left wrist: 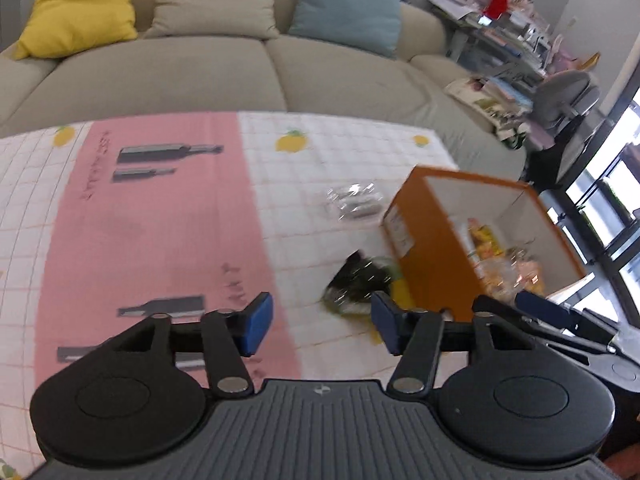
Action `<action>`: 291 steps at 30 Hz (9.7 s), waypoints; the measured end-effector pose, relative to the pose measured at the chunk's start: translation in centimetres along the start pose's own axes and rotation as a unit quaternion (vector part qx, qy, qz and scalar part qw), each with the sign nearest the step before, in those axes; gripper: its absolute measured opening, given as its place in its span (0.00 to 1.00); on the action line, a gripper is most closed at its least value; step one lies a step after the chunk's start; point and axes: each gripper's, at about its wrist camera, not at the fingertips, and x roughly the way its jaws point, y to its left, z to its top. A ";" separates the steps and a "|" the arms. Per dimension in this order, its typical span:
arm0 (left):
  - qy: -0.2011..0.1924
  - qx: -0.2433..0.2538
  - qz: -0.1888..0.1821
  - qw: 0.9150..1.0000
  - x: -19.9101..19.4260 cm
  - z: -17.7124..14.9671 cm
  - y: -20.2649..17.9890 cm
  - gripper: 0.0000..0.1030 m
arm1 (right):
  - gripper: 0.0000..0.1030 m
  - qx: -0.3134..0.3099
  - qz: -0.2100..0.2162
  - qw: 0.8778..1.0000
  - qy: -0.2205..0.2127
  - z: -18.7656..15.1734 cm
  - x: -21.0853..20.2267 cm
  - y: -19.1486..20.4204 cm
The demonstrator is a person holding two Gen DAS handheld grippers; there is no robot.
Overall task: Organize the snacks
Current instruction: 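Withdraw both tools and reach the left tool to the black seaweed bag, then grasp the black seaweed bag with the left tool while the right tool reaches the candy pack, then close the right tool on the clear white-candy pack and lift it, then carry the seaweed bag and candy pack over the orange box with both tools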
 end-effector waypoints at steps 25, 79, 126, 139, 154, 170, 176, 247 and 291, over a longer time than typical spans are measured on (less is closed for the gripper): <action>0.087 -0.009 0.007 0.996 9.2 0.5 4.9 0.68 | 0.31 -0.159 -0.025 0.983 0.093 -0.6 15.2 5.6; 0.091 0.180 -0.039 0.979 16.8 2.9 5.0 0.77 | 0.37 -0.213 0.066 0.962 0.156 5.1 20.6 5.0; 0.091 0.029 0.033 0.995 13.7 2.4 9.5 0.52 | 0.00 -0.226 0.050 0.966 0.119 -0.5 21.1 8.8; 0.059 0.147 -0.003 0.987 13.5 3.8 9.2 0.82 | 0.47 -0.034 -0.061 0.997 0.046 1.6 21.6 5.7; 0.072 0.142 0.019 0.987 15.5 3.6 9.2 0.81 | 0.30 0.052 -0.111 0.992 0.020 1.7 25.5 4.4; 0.073 0.072 0.008 0.995 14.5 2.4 9.9 0.64 | 0.00 -0.056 0.022 0.997 0.048 -1.6 20.7 5.2; 0.094 0.051 -0.002 0.994 13.4 1.1 8.9 0.55 | 0.00 -0.107 0.085 0.986 0.091 -3.9 17.1 5.7; 0.083 -0.118 0.081 0.986 7.5 -4.1 8.7 0.53 | 0.51 -0.069 0.073 0.982 0.161 -5.4 14.1 6.1; 0.007 0.045 -0.097 0.994 3.7 6.1 -14.9 0.52 | 0.51 -0.069 0.020 0.997 0.022 7.6 -2.2 -12.1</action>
